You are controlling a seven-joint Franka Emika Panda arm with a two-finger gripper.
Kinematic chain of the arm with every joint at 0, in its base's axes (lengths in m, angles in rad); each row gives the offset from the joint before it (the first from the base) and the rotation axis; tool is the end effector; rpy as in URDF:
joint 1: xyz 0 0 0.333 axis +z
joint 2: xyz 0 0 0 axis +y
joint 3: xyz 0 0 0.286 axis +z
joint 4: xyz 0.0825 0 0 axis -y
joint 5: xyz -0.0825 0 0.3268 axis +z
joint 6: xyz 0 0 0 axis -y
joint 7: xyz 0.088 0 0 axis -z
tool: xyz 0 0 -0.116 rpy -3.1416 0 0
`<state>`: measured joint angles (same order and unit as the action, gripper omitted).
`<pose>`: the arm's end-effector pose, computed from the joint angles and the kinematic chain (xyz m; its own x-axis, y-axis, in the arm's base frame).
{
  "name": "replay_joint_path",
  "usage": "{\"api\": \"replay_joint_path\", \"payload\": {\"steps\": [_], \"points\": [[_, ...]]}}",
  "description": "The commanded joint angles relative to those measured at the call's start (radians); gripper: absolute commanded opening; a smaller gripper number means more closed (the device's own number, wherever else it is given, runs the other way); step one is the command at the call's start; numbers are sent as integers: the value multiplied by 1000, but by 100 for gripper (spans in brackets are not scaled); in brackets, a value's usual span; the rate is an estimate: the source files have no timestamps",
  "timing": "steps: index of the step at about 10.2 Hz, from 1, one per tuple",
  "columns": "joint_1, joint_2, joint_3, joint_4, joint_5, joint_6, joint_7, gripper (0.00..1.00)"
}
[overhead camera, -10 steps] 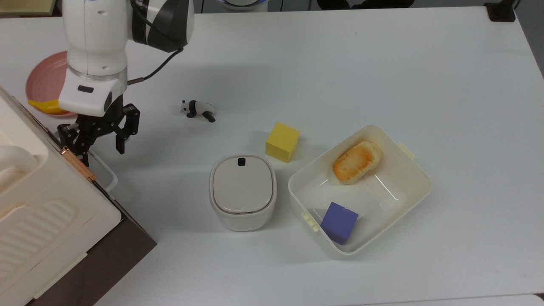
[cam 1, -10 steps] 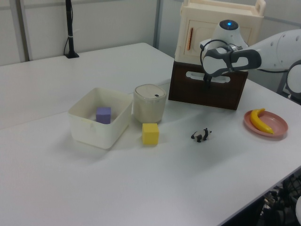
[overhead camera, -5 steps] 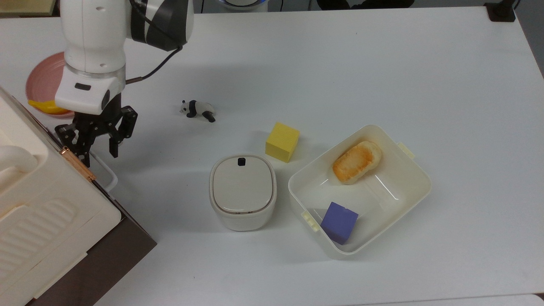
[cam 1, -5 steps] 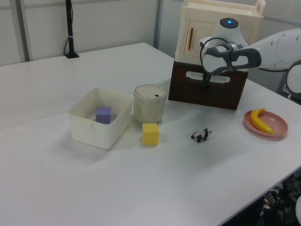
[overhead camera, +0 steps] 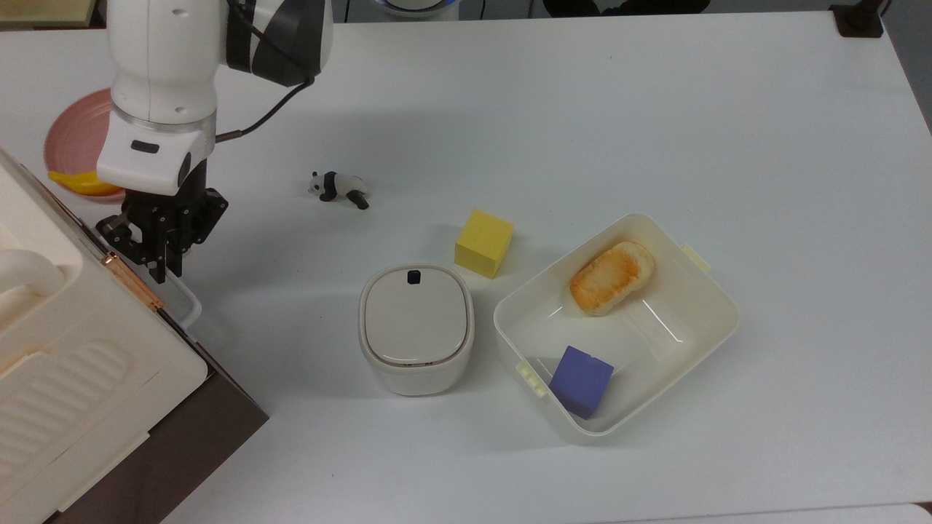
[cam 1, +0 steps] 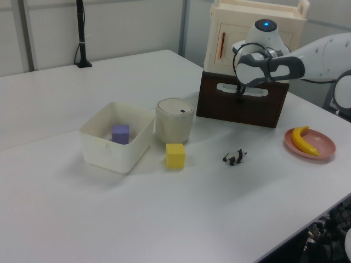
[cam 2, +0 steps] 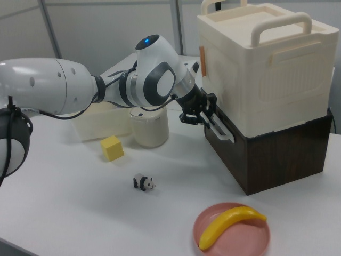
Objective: Slide open the drawer
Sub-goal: 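Pull the handle outward to slide the drawer out of the unit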
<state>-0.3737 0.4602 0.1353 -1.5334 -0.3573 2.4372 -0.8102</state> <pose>0.6388 -0.1736 0.4293 0.7033 0.7054 0.0880 0.5934 -0.6508 0.4737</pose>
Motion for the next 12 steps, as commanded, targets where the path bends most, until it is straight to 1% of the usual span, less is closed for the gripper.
{"api": "replay_joint_path", "payload": {"steps": [1, 2, 4, 6, 7, 9, 10, 12], "points": [[4, -26, -8, -33, -34, 5, 16, 2], [4, -35, -8, -40, -34, 3, 17, 2], [6, -87, -10, -115, -34, 5, 20, 2], [7, -179, -8, -238, -34, 11, 22, 2], [27, -245, -8, -320, -34, 11, 26, 2], [36, -328, -8, -419, -28, 8, 29, 2], [54, -350, -8, -445, -28, 5, 52, 2], [67, -356, -8, -449, -28, 3, 72, 2]]}}
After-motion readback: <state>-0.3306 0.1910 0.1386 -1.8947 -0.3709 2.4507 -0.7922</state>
